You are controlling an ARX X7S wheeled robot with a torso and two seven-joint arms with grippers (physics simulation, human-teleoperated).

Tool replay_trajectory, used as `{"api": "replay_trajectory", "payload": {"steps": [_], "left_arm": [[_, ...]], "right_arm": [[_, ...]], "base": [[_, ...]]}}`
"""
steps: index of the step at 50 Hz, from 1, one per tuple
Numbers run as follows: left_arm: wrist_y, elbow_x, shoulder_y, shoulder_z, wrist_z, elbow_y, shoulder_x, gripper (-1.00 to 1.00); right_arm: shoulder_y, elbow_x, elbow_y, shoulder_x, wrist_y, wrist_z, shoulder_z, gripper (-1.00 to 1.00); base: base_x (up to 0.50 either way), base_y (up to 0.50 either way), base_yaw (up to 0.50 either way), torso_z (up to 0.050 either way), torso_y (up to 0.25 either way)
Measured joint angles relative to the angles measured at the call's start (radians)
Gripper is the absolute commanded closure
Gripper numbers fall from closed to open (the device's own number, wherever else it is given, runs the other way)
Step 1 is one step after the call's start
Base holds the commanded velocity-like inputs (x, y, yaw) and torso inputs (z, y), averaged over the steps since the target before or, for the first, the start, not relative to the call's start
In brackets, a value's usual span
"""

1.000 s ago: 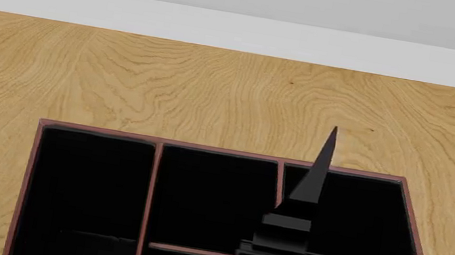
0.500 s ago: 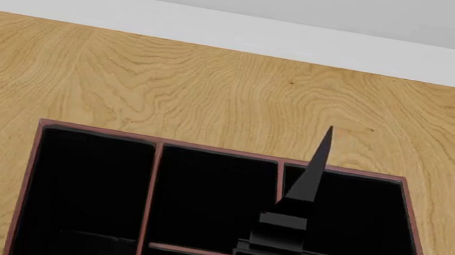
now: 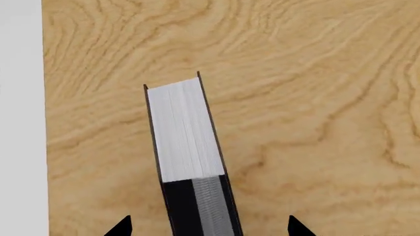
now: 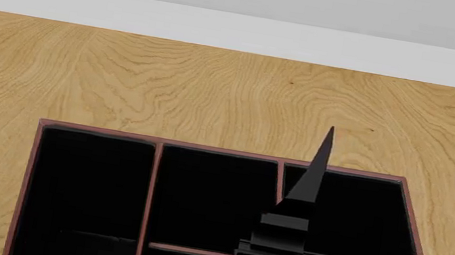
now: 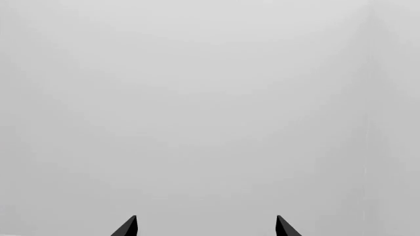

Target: Pick up the book and place it in the back compartment of the caddy.

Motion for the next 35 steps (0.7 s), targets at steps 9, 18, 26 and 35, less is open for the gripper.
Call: {"api": "replay_trajectory", "payload": {"steps": [9, 18, 26, 35], "left_arm": [[0.03, 0.002, 0.014, -0.007, 0.001, -0.037, -0.002, -1.0], [0.054, 0.035, 0.007, -0.005, 0.017, -0.067, 0.002, 1.0], [0.071, 0.05, 0.006, -0.004, 0.017, -0.072, 0.008, 1.0], [0.03, 0.039, 0.036, 0.044, 0.01, 0.068, 0.021, 1.0]], "right_arm": [[0.005, 0.003, -0.003, 0.0, 0.003, 0.005, -0.004, -1.0], [0.008, 0.003, -0.003, 0.0, 0.003, 0.007, -0.01, -1.0], [0.01, 0.003, -0.004, 0.001, 0.003, 0.008, -0.014, -1.0], [0.013, 0.003, -0.005, 0.003, 0.002, 0.009, -0.016, -1.0]], "base": [[0.0, 0.0, 0.0, 0.0, 0.0], [0.0, 0.0, 0.0, 0.0, 0.0], [0.0, 0.0, 0.0, 0.0, 0.0], [0.0, 0.0, 0.0, 0.0, 0.0]]}}
